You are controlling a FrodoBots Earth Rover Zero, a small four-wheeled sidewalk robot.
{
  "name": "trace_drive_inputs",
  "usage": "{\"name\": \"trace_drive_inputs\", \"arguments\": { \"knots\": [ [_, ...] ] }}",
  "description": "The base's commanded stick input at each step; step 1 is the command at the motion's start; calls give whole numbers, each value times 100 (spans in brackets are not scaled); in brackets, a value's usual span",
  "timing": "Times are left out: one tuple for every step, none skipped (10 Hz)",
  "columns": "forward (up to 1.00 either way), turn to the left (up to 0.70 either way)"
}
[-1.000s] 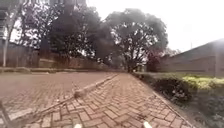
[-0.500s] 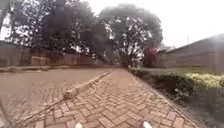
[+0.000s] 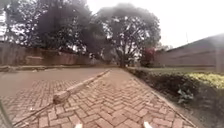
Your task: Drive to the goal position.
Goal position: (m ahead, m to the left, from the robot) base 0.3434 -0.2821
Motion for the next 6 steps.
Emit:
{"name": "trace_drive_inputs", "arguments": {
  "knots": [
    [50, -50],
    [50, -50],
    [50, -50],
    [50, -43],
    [50, -33],
    [50, -23]
  ]
}}
